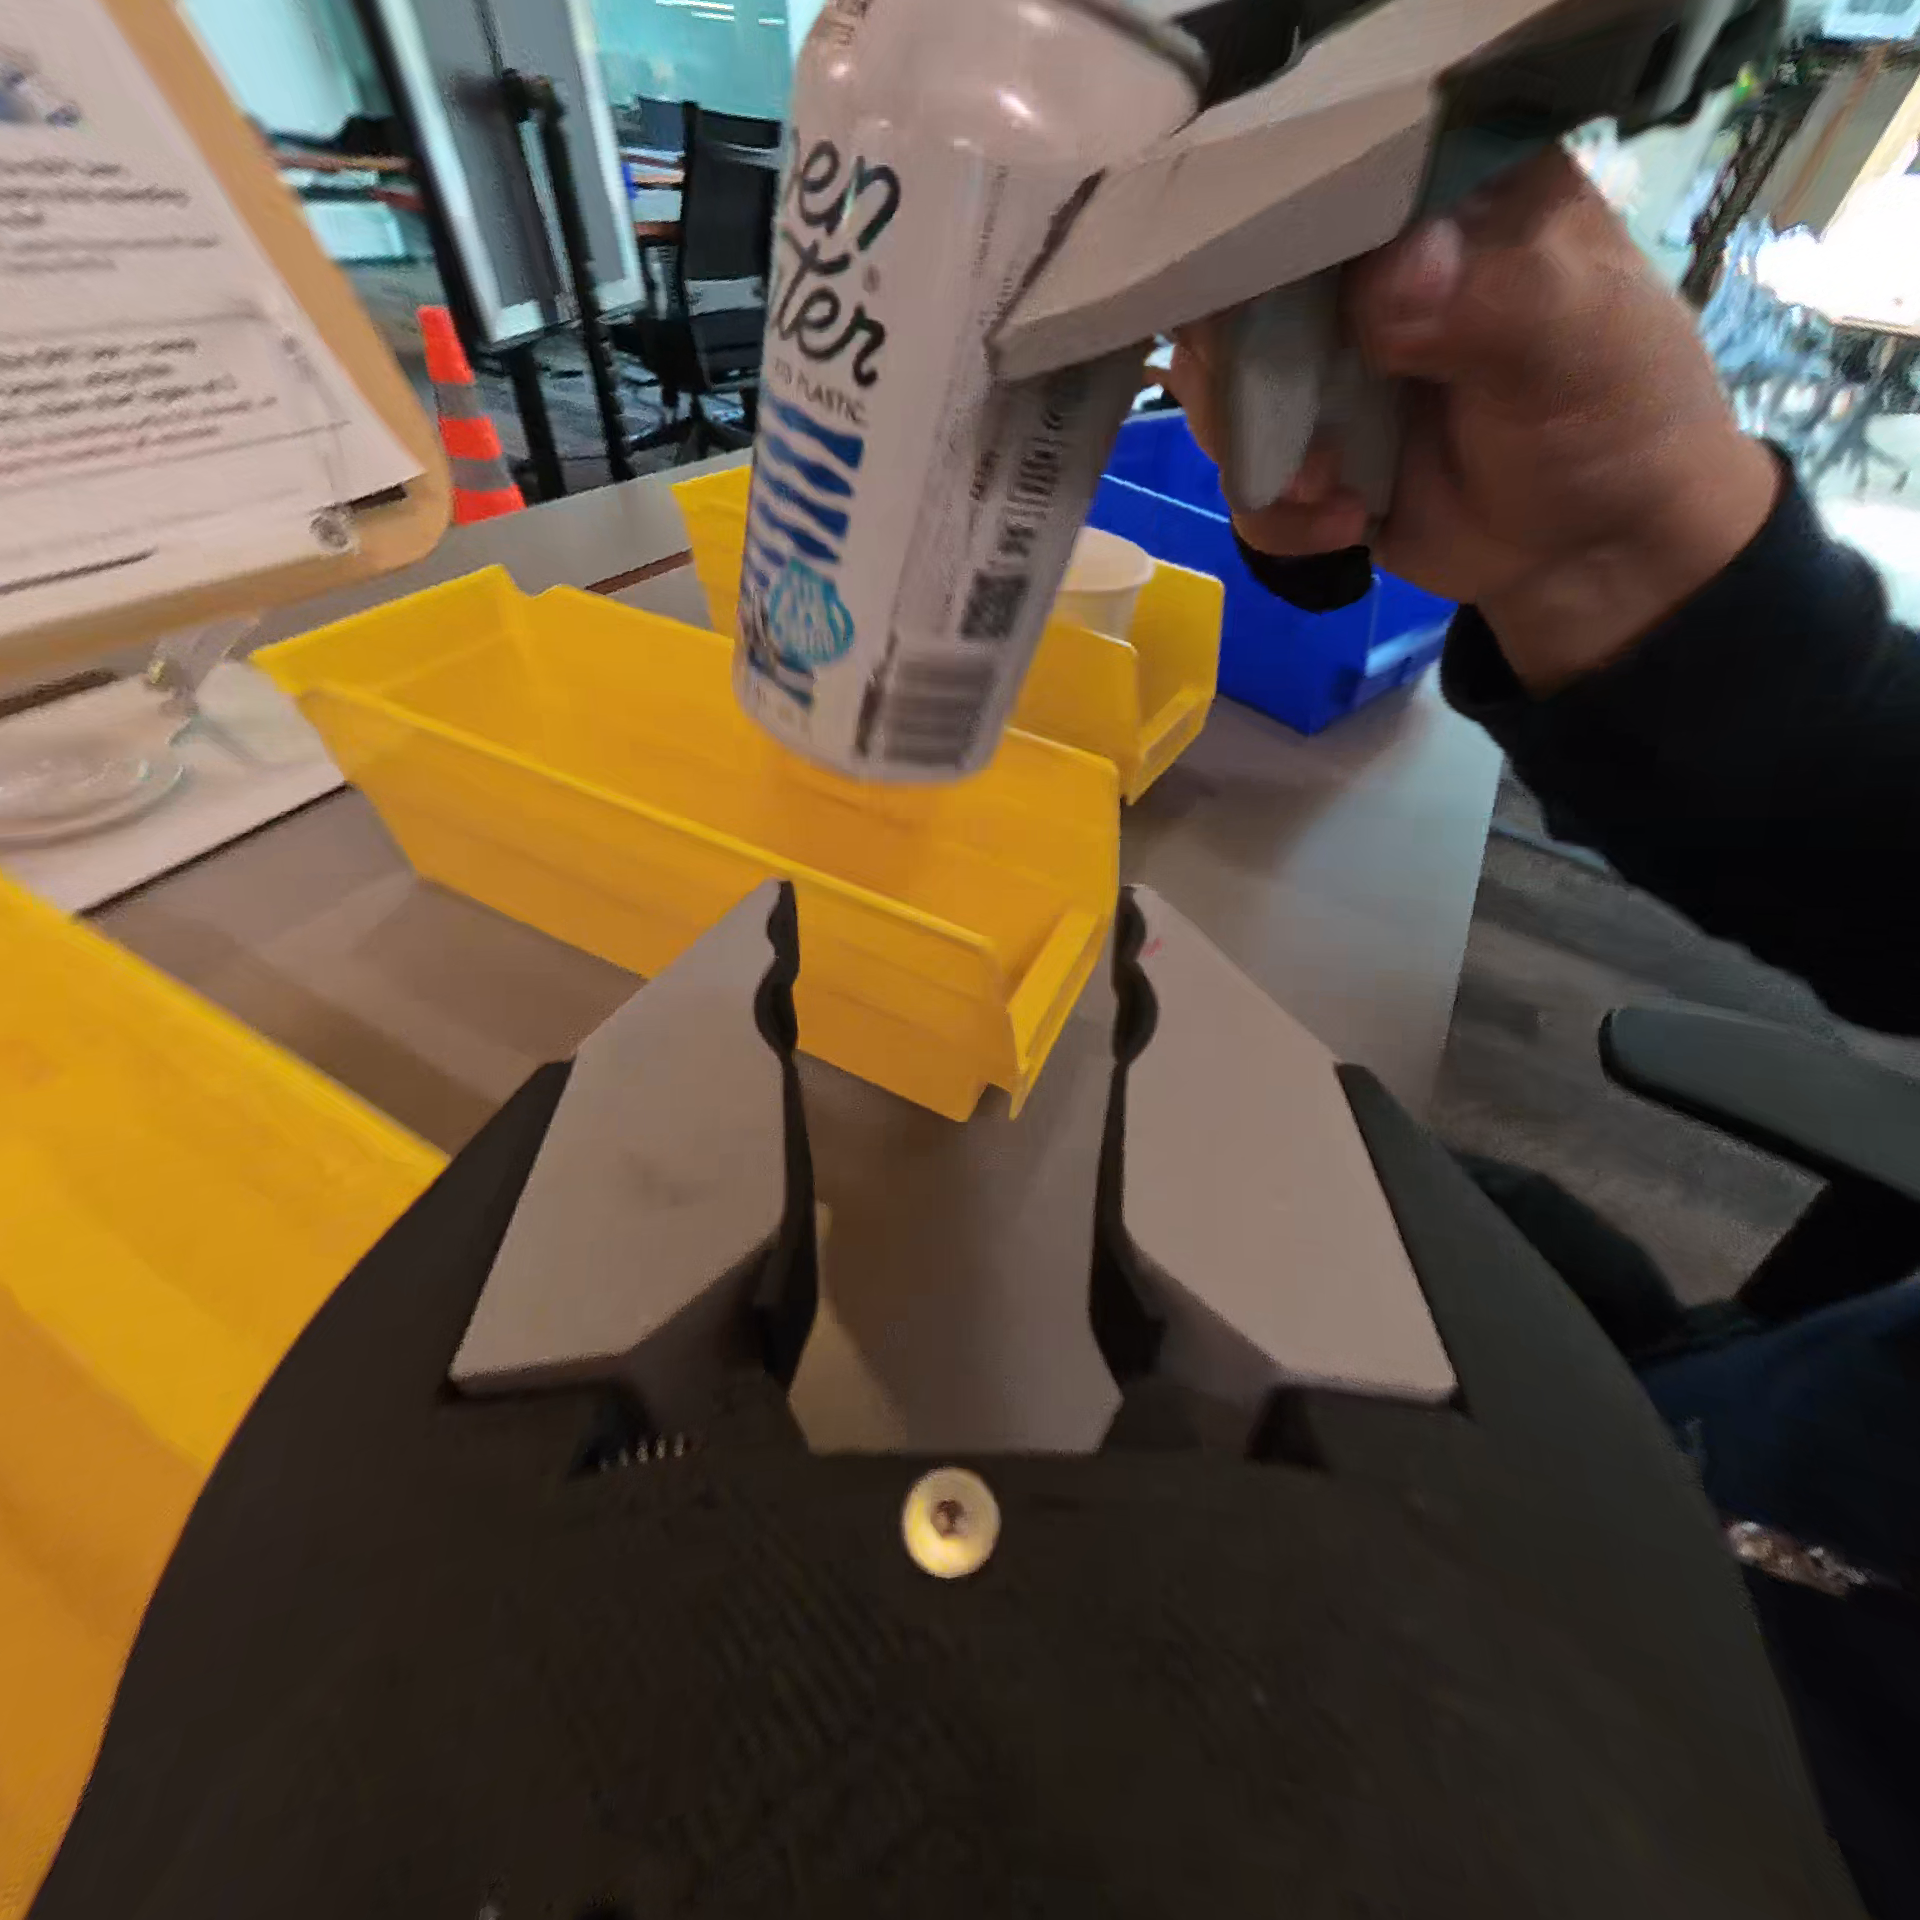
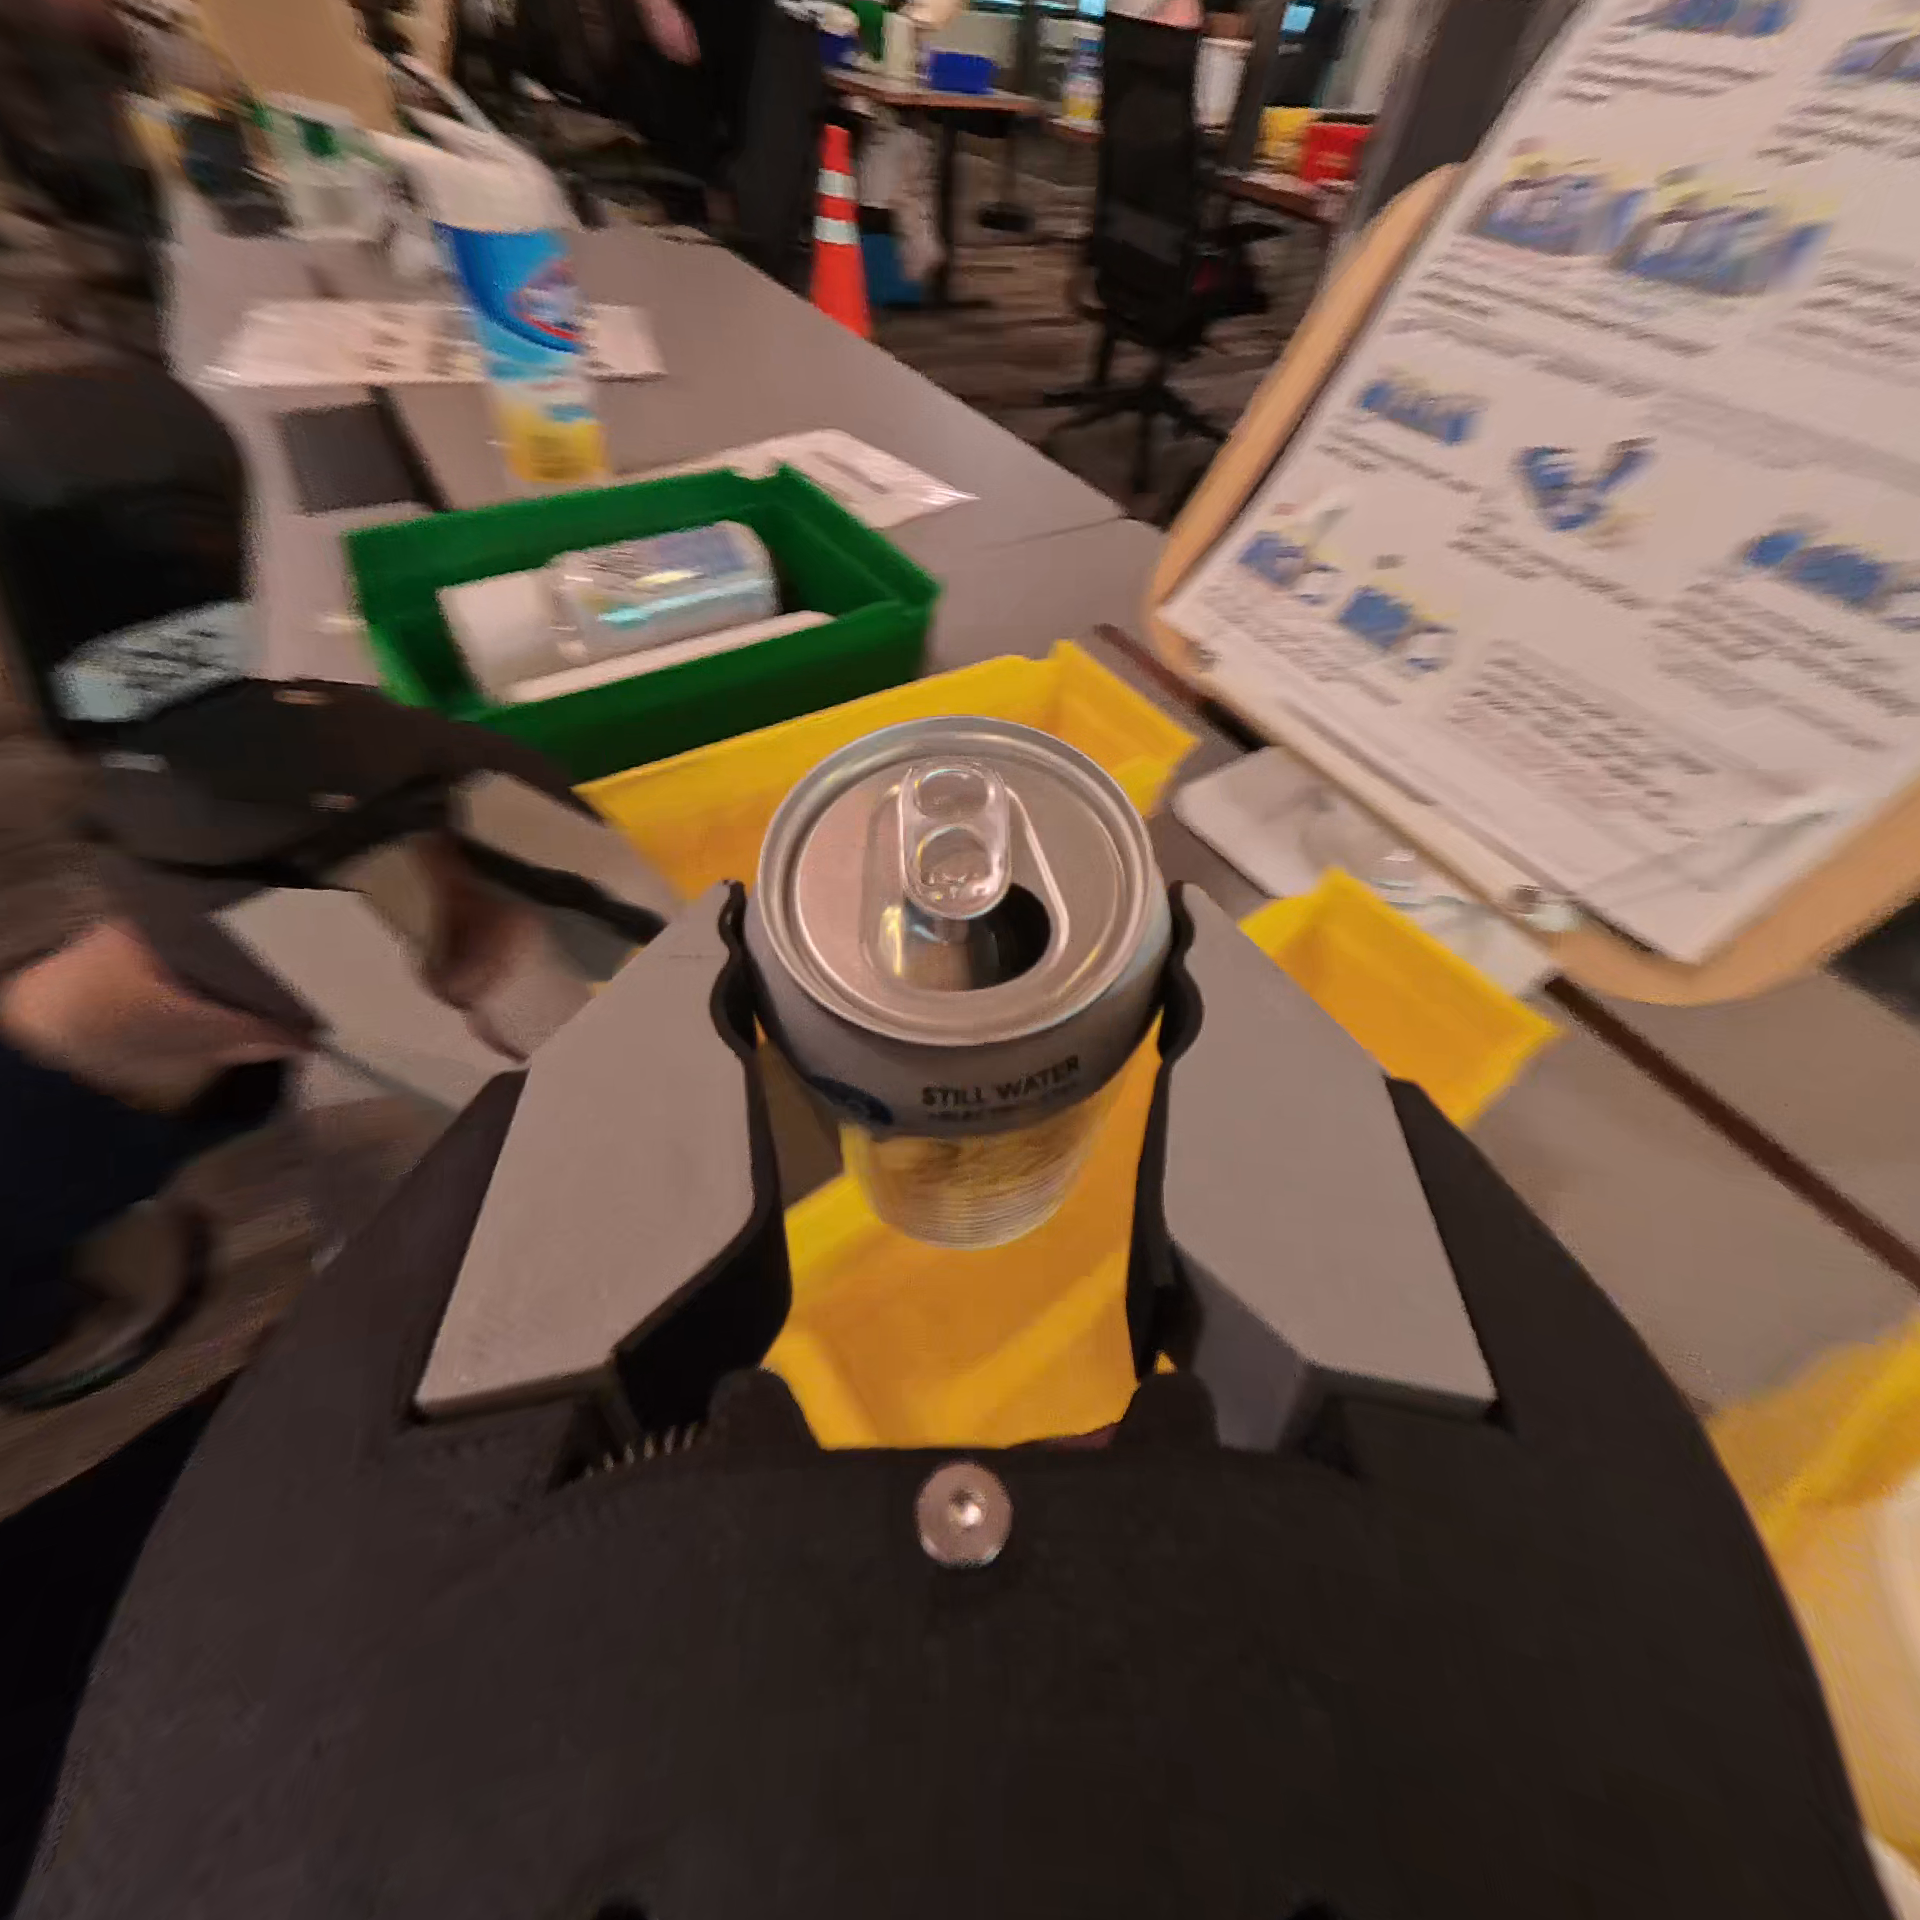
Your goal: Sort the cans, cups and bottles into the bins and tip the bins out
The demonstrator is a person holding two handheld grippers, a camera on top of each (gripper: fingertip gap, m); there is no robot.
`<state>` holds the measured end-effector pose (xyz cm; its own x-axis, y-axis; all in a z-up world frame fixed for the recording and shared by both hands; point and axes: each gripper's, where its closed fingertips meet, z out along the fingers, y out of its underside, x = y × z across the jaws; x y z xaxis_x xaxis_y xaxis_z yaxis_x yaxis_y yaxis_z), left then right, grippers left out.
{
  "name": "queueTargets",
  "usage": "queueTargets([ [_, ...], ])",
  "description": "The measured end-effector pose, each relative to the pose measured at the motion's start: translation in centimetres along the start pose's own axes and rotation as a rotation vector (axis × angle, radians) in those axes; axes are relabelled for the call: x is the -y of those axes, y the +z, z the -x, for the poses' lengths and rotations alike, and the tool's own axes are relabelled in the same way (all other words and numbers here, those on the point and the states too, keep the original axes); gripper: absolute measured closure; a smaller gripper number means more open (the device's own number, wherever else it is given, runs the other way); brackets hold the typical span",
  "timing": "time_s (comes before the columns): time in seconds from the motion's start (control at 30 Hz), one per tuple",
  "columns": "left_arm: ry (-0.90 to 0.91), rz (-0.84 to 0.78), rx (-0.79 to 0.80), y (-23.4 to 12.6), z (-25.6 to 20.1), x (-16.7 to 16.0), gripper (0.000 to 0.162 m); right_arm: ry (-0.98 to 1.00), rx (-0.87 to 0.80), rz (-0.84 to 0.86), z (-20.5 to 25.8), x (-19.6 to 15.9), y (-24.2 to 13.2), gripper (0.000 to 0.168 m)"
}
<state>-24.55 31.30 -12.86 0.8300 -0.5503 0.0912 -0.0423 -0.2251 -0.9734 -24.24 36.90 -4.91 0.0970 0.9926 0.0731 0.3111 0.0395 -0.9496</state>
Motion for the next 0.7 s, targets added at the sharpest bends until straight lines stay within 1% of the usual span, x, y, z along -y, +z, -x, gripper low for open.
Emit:
queueTargets([
  [0.07,-0.100,-0.023,0.022,-1.3,1.4,0.4,0.109,-0.018,-0.122,0.021,-4.0,0.0,1.2,0.091],
  [0.13,-0.160,-0.073,0.036,-2.6,2.3,1.2,0.113,0.027,-0.181,0.031,-6.9,-0.6,2.7,0.090],
  [0.2,-0.195,-0.113,0.069,-3.9,3.2,1.9,0.118,0.080,-0.214,0.042,-8.8,-1.7,4.3,0.090],
  [0.27,-0.213,-0.125,0.109,-4.8,4.0,2.1,0.119,0.108,-0.247,0.067,-10.1,-3.3,5.8,0.090],
  [0.37,-0.216,-0.115,0.177,-5.4,5.1,1.7,0.119,0.090,-0.351,0.129,-12.5,-5.9,7.2,0.091],
  [0.4,-0.218,-0.108,0.185,-5.5,5.3,1.6,0.119,0.085,-0.367,0.139,-13.0,-6.5,7.5,0.092],
  [0.47,-0.223,-0.104,0.164,-5.4,5.2,1.5,0.119,0.107,-0.346,0.101,-13.2,-6.6,8.0,0.091],
  [0.6,-0.224,-0.105,0.170,-5.4,5.3,1.5,0.120,0.127,-0.338,0.133,-14.0,-7.5,8.8,0.091],
  [0.7,-0.224,-0.086,0.155,-4.9,5.0,1.2,0.119,0.124,-0.327,0.128,-14.8,-7.6,9.4,0.092],
])
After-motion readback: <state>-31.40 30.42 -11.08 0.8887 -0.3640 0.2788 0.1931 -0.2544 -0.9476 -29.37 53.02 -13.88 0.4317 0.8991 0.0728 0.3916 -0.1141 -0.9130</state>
